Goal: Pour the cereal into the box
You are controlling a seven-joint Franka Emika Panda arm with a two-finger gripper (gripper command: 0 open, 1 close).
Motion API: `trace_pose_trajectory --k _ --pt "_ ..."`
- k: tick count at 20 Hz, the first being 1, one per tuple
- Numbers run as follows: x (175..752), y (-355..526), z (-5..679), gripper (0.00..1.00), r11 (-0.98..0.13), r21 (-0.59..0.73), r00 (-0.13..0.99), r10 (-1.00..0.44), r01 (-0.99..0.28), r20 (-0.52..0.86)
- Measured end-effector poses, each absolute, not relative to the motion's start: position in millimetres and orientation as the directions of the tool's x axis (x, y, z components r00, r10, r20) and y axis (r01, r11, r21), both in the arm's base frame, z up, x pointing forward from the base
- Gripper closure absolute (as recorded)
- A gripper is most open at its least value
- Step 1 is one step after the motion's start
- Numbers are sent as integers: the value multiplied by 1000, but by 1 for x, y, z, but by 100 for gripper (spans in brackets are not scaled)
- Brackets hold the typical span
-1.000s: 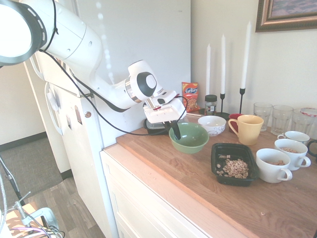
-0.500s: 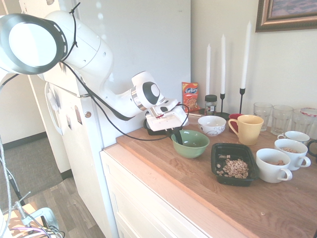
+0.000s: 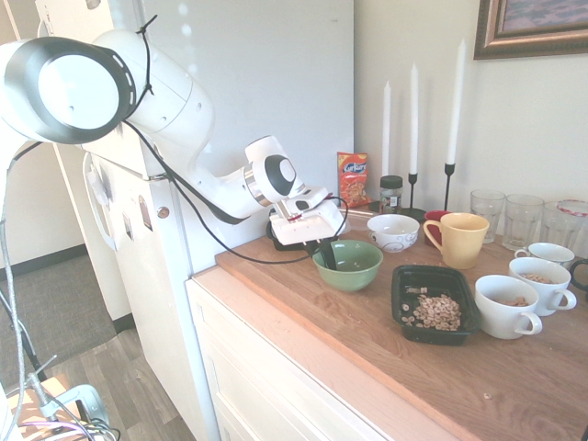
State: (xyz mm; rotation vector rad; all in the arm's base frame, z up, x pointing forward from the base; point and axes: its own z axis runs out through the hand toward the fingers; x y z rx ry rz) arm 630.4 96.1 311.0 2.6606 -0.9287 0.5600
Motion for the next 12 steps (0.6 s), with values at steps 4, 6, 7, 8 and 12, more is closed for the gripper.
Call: trace_pose_trajectory --k 4,6,7,8,12 --pt "635 98 320 0 -747 75 718 -599 -660 353" --pt "642 94 332 0 -740 51 712 -624 -671 320" --pt "645 91 339 0 -734 39 708 -638 -678 302" --pt "647 88 346 0 -729 25 704 -650 -684 286" --pt "649 77 374 0 -723 -25 695 -672 -690 256"
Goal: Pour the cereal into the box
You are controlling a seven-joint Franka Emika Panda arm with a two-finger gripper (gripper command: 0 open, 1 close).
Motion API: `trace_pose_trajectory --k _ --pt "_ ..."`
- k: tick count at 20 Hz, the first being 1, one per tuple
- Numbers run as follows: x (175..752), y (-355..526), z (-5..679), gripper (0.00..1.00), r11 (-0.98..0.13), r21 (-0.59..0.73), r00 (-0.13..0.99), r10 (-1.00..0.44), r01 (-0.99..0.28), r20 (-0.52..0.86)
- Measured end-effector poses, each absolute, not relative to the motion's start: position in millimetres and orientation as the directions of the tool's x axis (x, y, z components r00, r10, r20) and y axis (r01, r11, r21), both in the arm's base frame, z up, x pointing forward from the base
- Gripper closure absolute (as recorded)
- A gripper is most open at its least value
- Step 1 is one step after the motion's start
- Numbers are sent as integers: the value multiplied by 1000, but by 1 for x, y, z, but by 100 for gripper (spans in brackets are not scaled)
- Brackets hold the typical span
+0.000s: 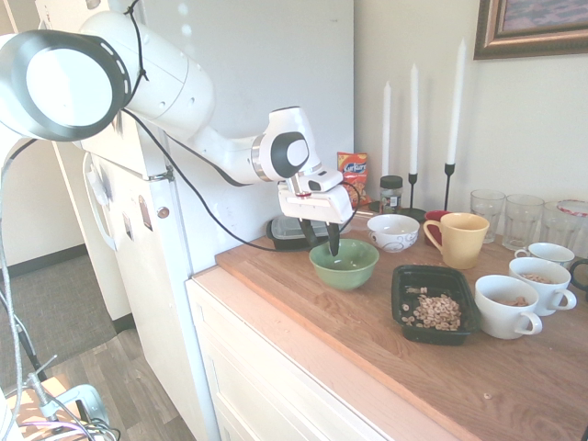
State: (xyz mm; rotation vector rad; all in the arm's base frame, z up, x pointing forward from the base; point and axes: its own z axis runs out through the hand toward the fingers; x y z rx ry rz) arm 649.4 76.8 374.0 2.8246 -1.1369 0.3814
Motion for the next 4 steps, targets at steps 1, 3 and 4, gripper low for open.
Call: trace_pose_trajectory --k 1,3,4 --pt "649 75 382 0 -722 -34 691 -674 -691 262" --pt "648 74 397 0 -721 -53 684 -676 -691 274" --pt "646 73 401 0 -720 -60 682 -678 -691 274"
